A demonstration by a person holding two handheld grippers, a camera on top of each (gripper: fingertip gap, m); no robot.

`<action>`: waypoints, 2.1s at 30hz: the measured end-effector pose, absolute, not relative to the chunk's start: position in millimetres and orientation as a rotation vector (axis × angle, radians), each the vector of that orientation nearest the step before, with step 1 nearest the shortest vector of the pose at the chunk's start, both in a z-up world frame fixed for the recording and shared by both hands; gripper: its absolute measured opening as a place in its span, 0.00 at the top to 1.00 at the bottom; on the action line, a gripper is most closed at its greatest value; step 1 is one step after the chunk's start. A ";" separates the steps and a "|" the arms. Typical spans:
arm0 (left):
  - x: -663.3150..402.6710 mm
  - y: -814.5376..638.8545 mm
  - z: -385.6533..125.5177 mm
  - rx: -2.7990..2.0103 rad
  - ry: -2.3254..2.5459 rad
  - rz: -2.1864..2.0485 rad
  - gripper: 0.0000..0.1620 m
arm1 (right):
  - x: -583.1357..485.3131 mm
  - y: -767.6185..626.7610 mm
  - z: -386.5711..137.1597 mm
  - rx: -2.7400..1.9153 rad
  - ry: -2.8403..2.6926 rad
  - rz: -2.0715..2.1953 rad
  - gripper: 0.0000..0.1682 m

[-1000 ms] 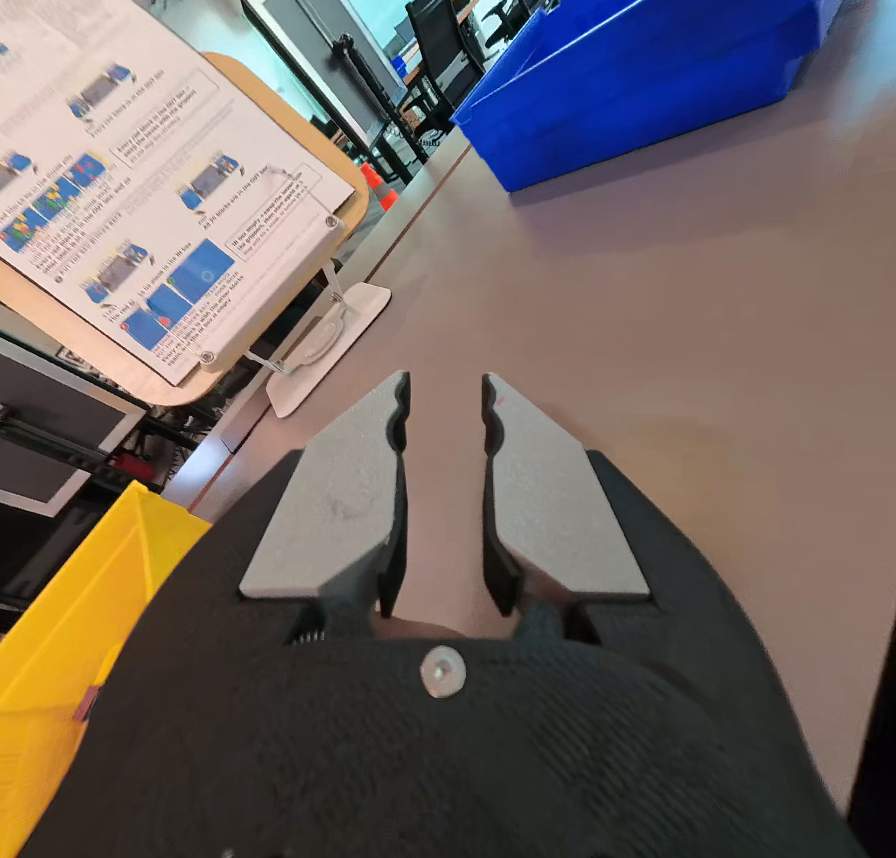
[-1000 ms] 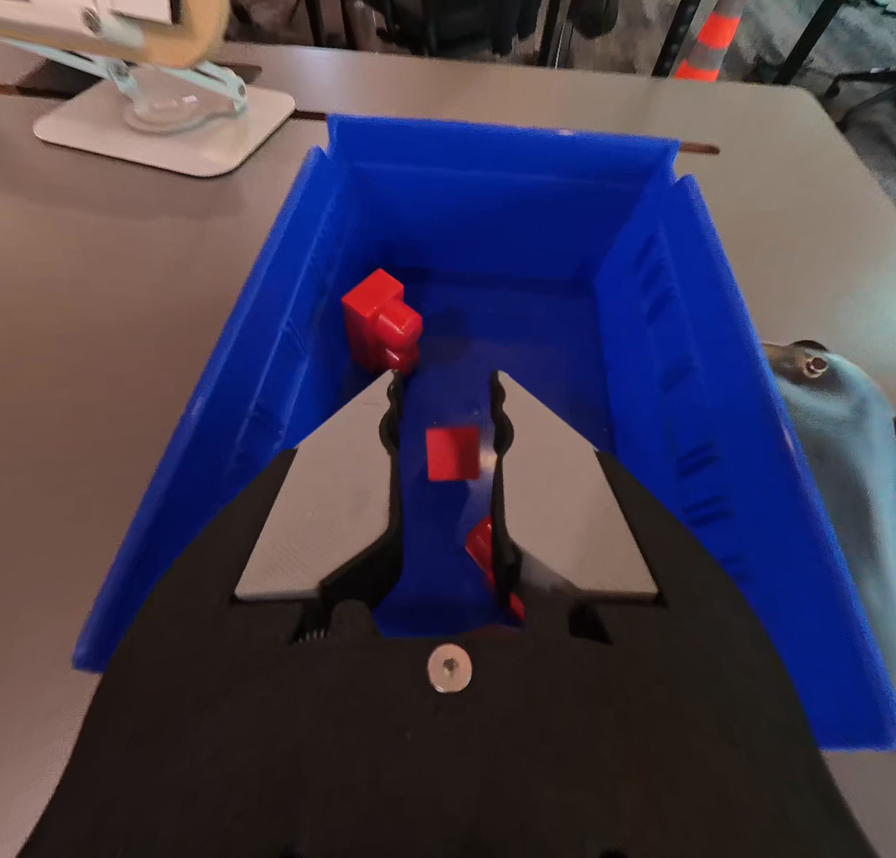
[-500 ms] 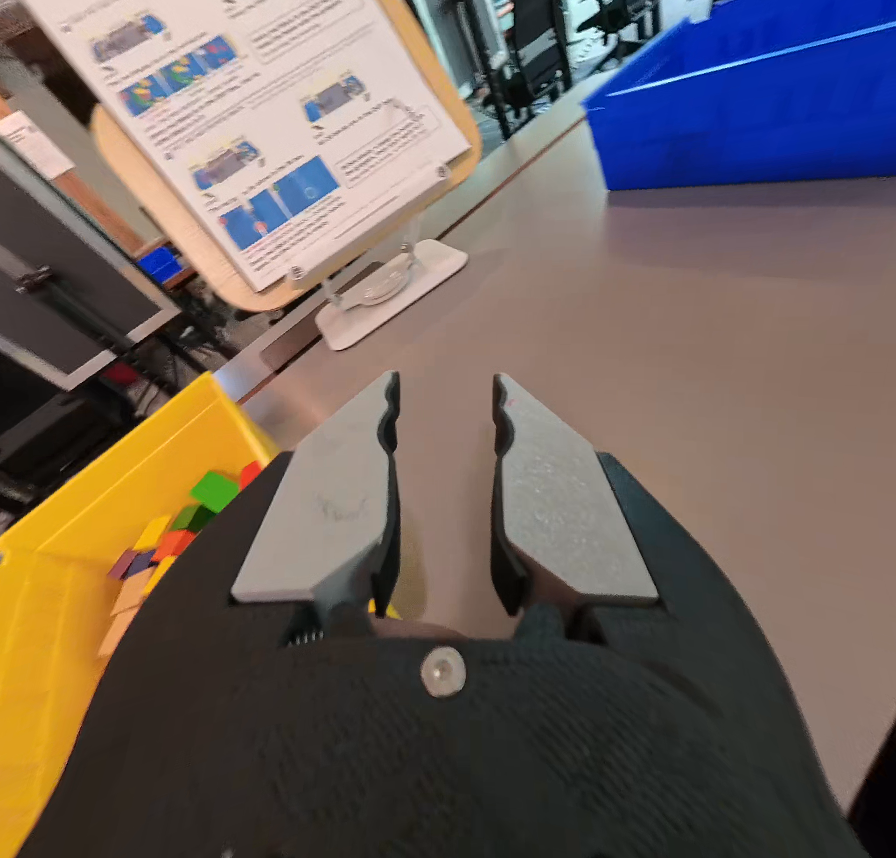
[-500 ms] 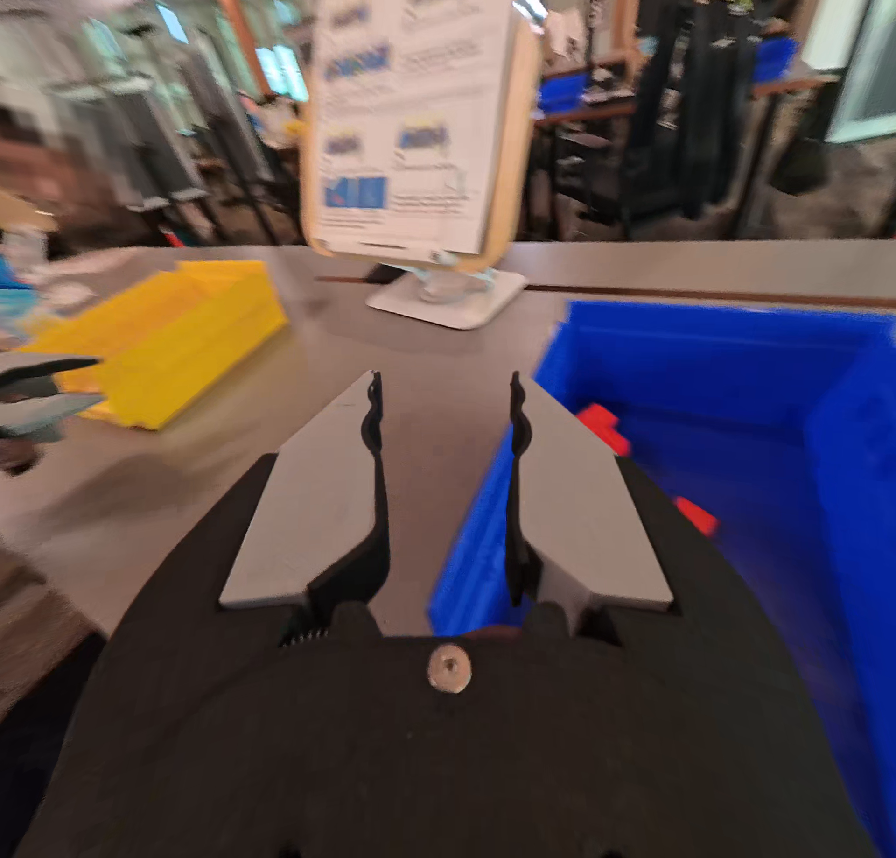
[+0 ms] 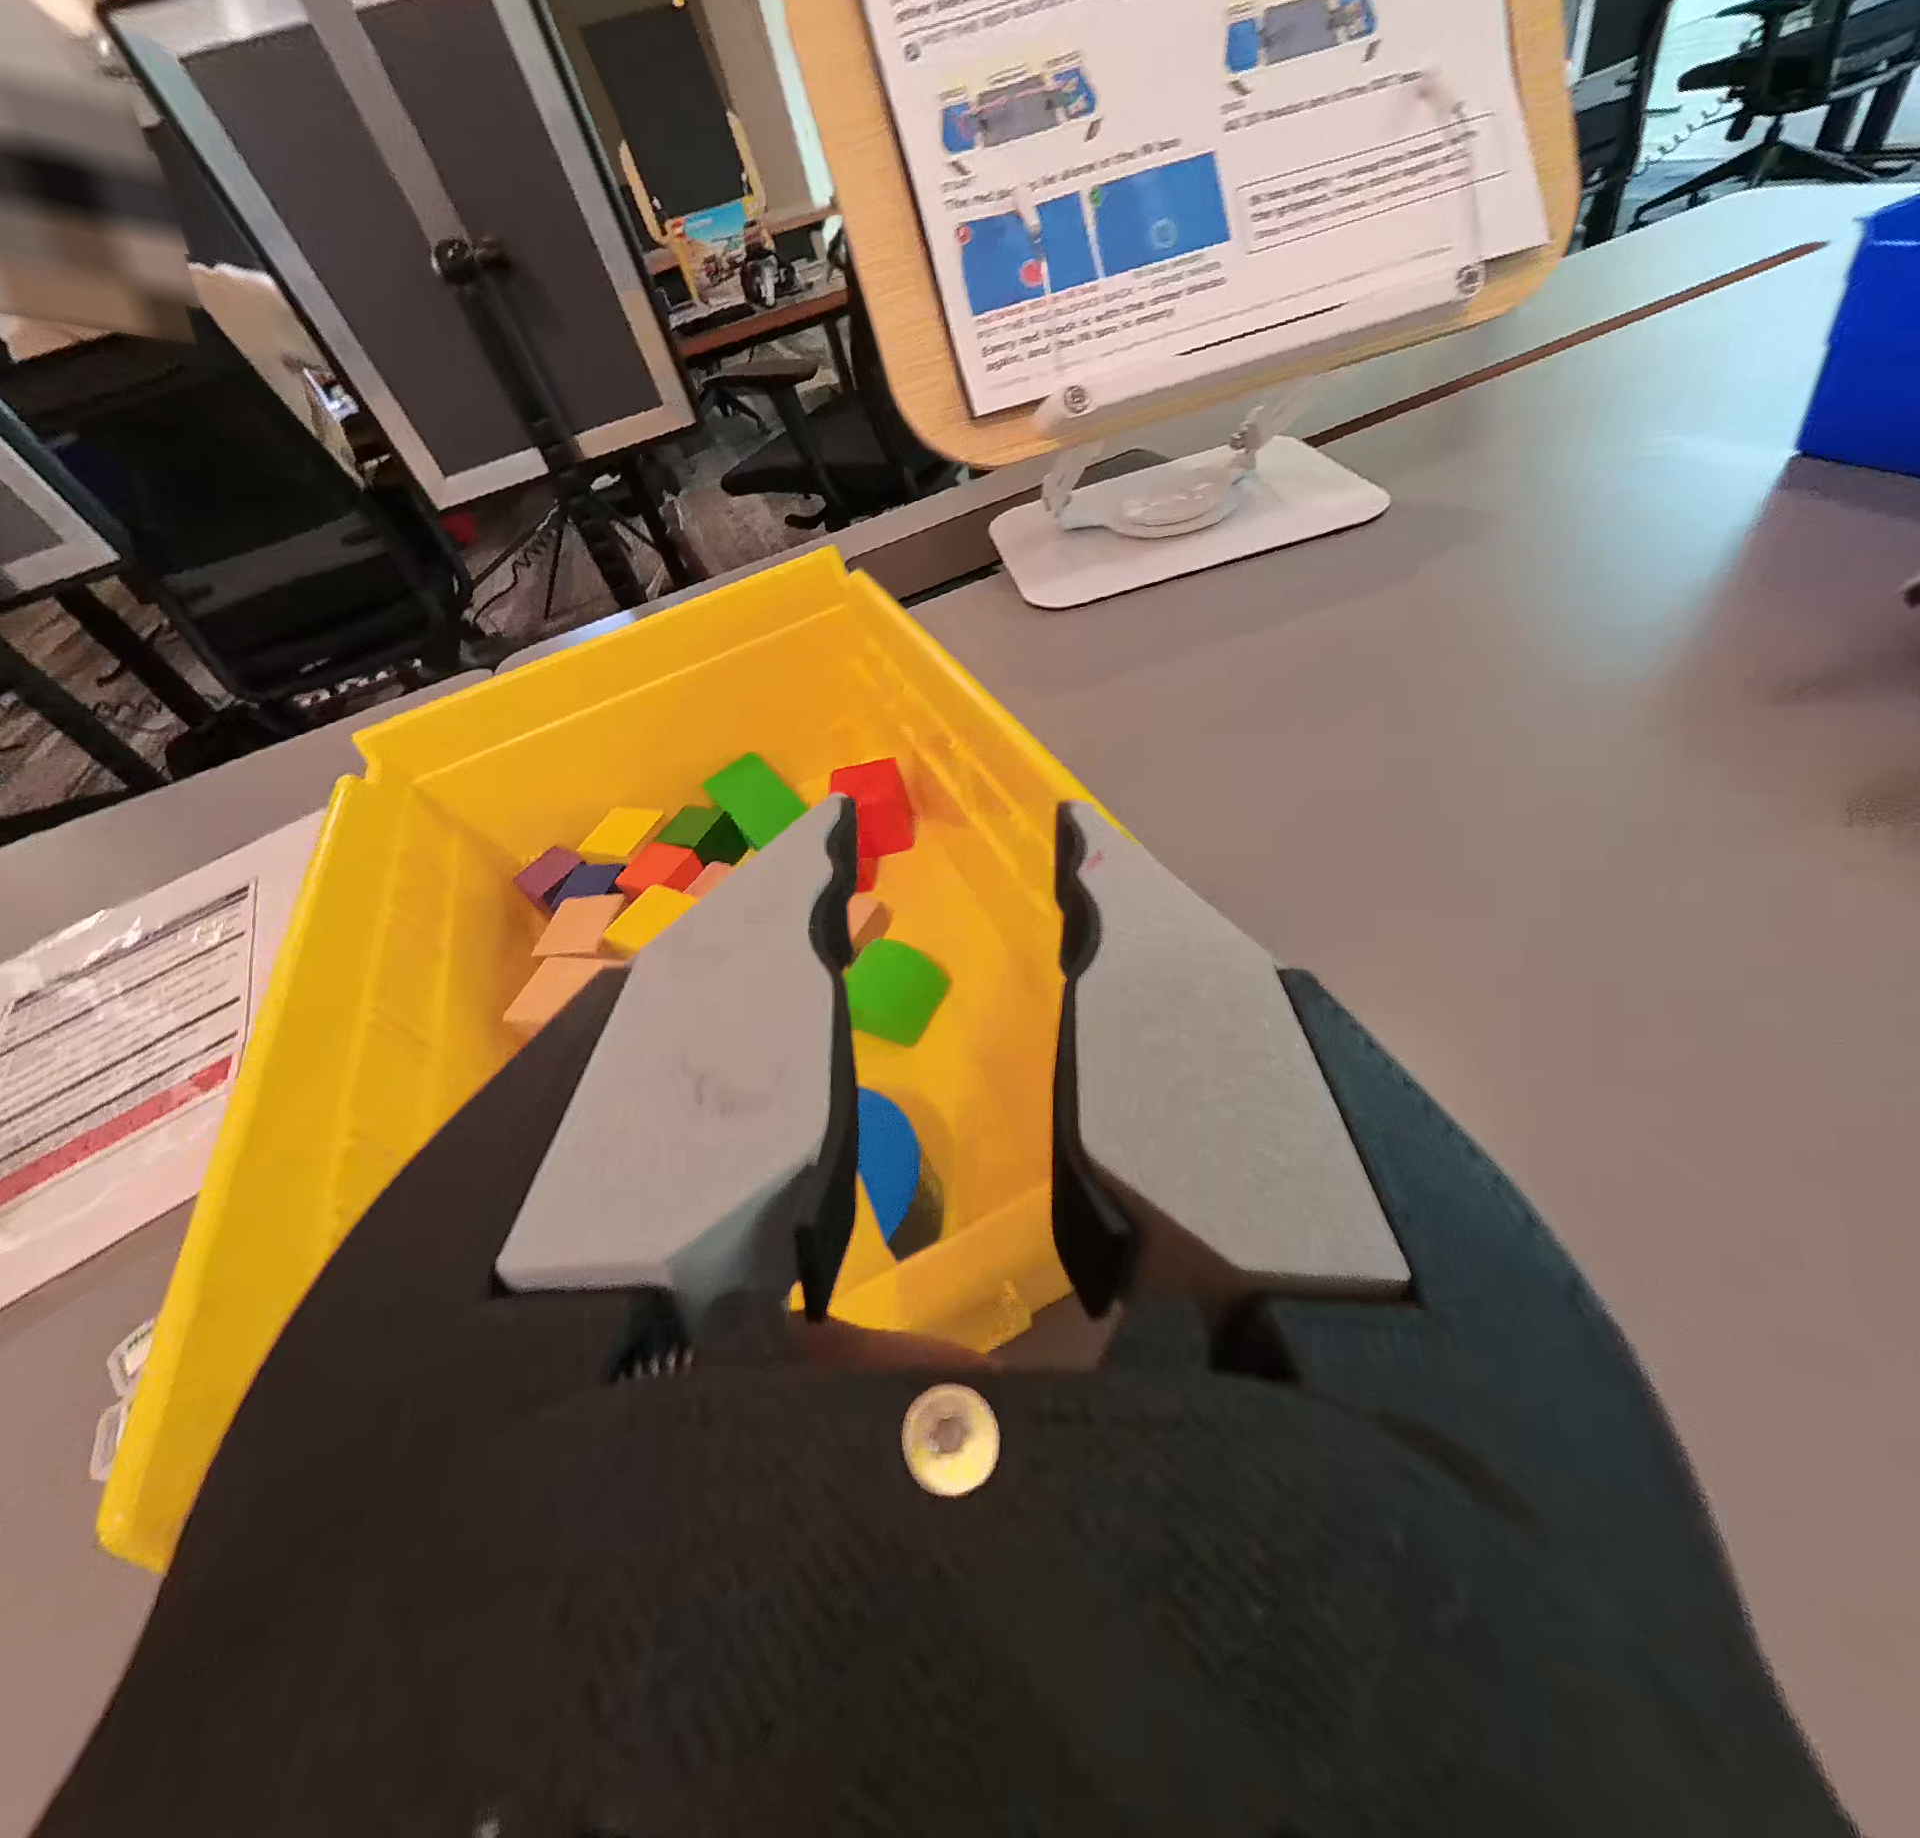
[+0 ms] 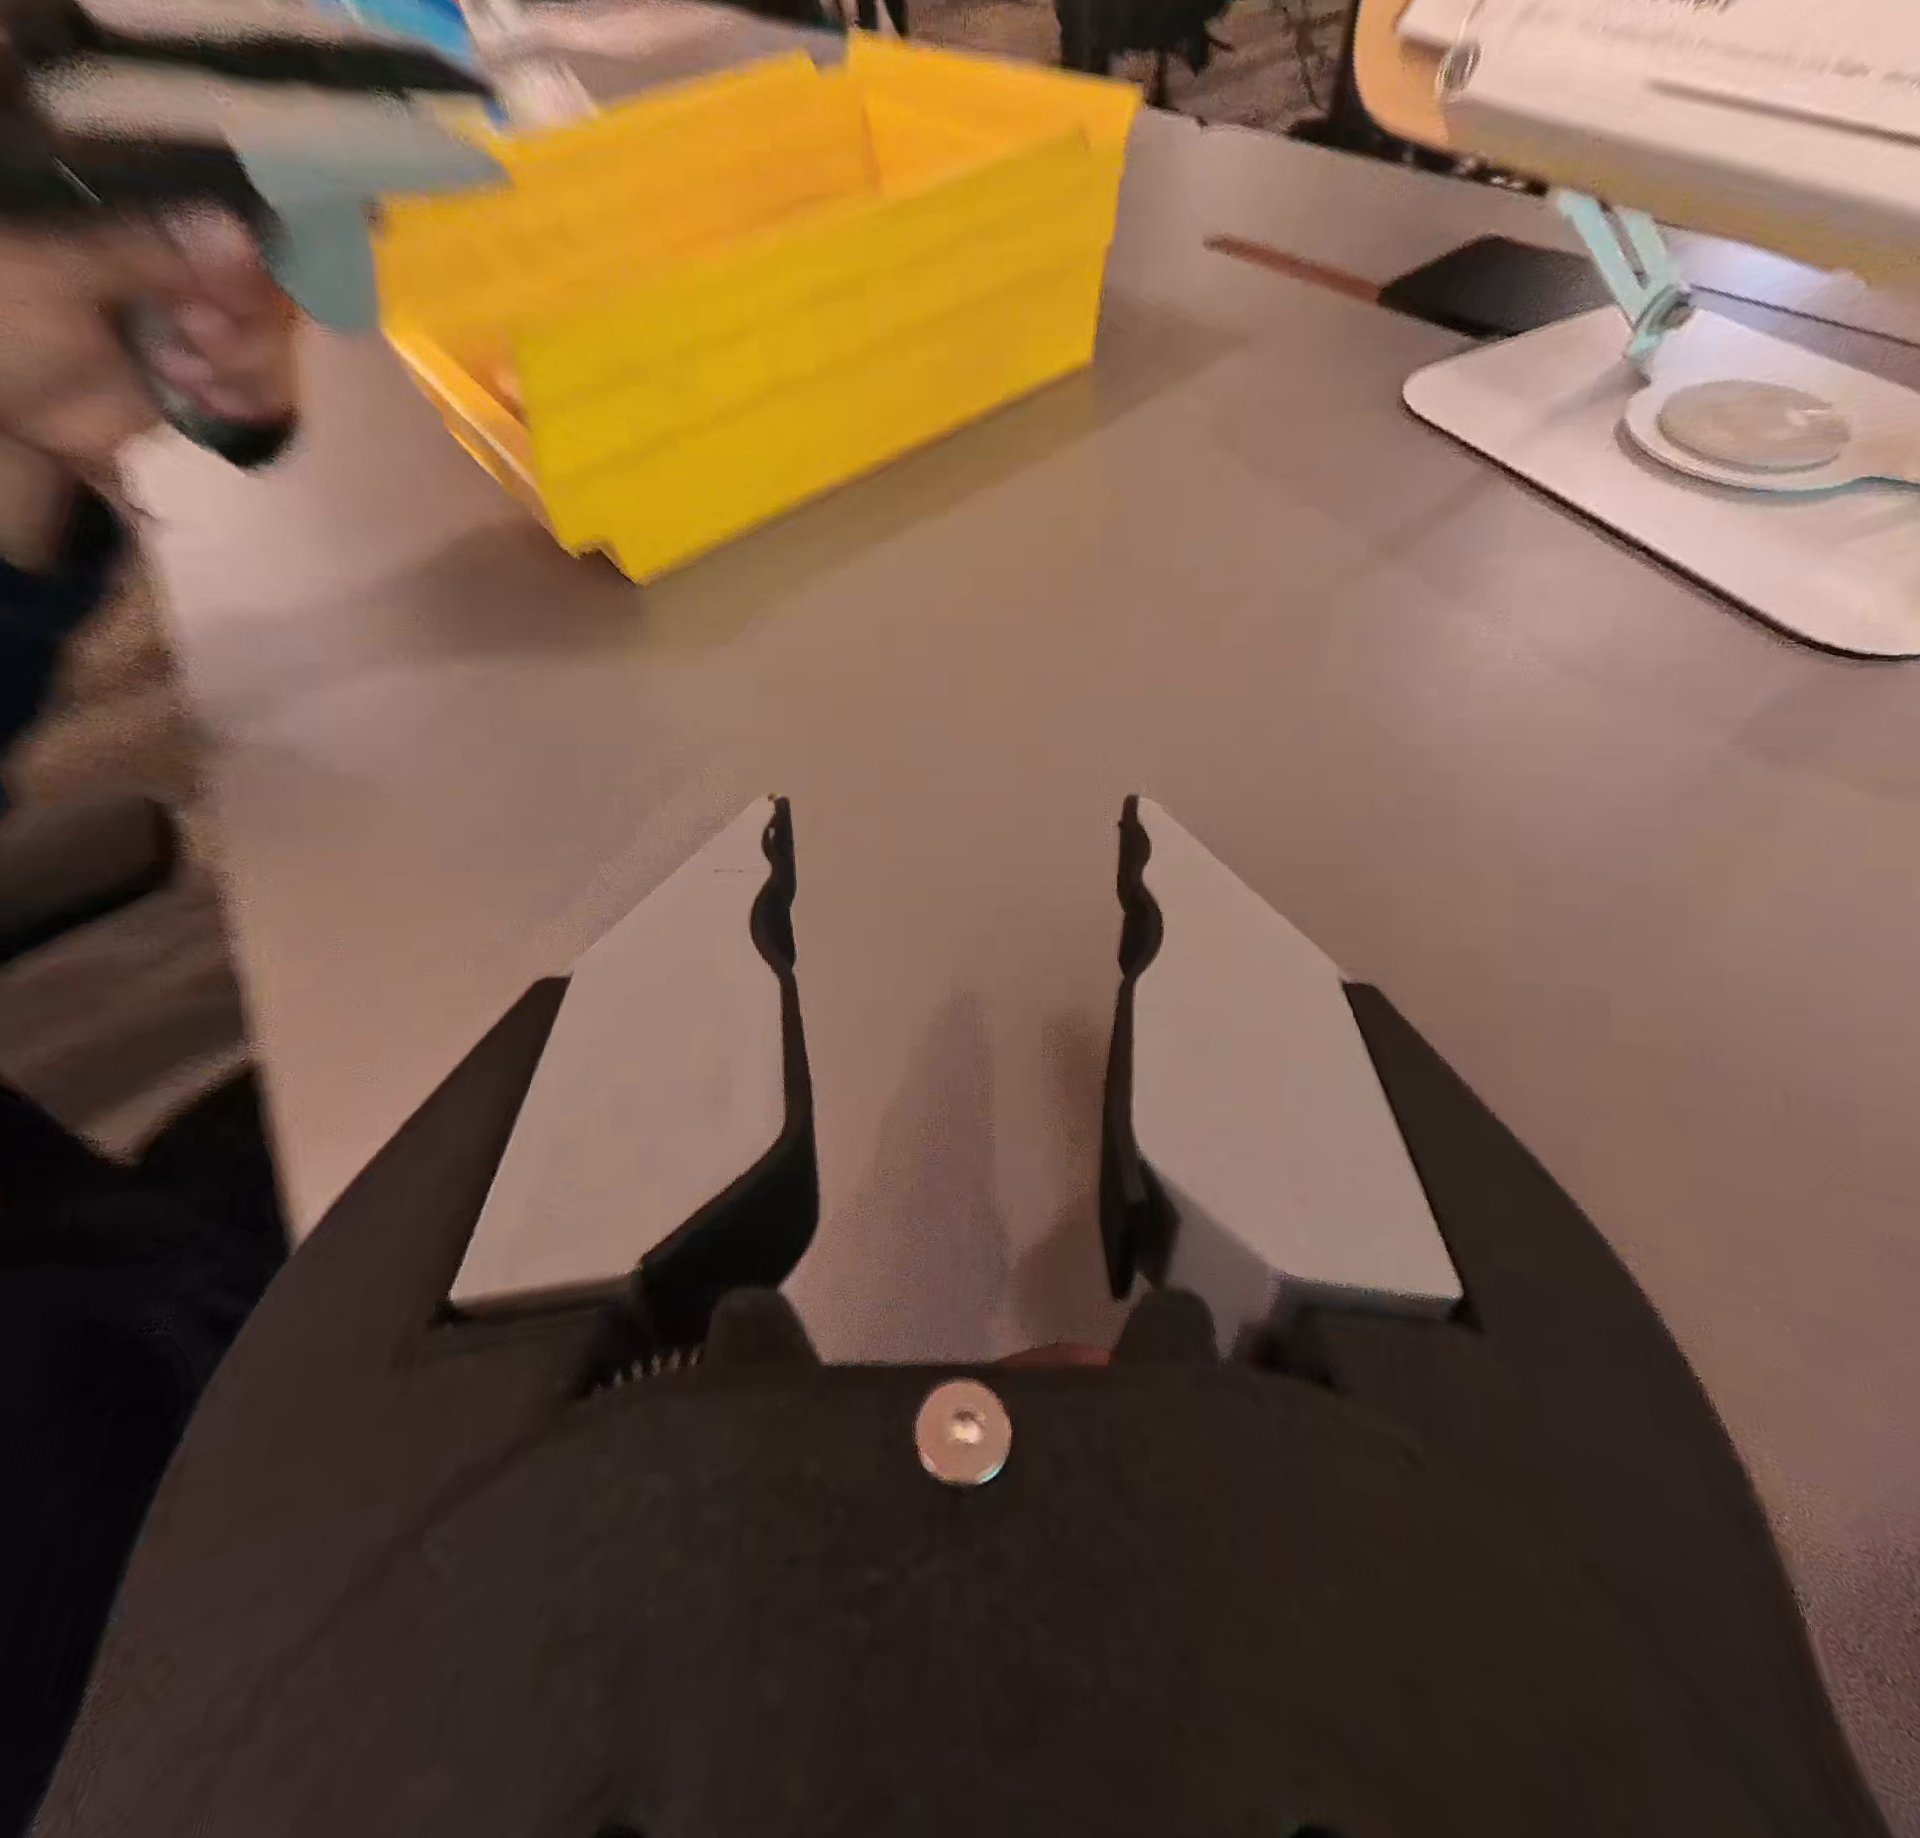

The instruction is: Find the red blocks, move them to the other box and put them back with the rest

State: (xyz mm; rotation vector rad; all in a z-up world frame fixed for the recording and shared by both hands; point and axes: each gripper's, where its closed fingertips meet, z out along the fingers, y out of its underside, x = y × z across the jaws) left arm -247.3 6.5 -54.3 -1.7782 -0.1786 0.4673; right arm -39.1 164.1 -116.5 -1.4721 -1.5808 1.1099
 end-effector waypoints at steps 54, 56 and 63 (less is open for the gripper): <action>-14.1 50.8 -18.1 -1.415 0.717 0.721 0.88 | -16.6 48.2 -20.3 -1.187 -1.606 1.473 0.67; -14.2 50.3 -16.5 -1.386 0.718 0.772 0.88 | -17.8 46.5 -22.0 -1.210 -1.603 1.474 0.67; -2.5 47.7 -18.1 -1.311 0.782 0.791 0.88 | -18.0 32.4 -25.8 -1.238 -1.636 1.679 0.86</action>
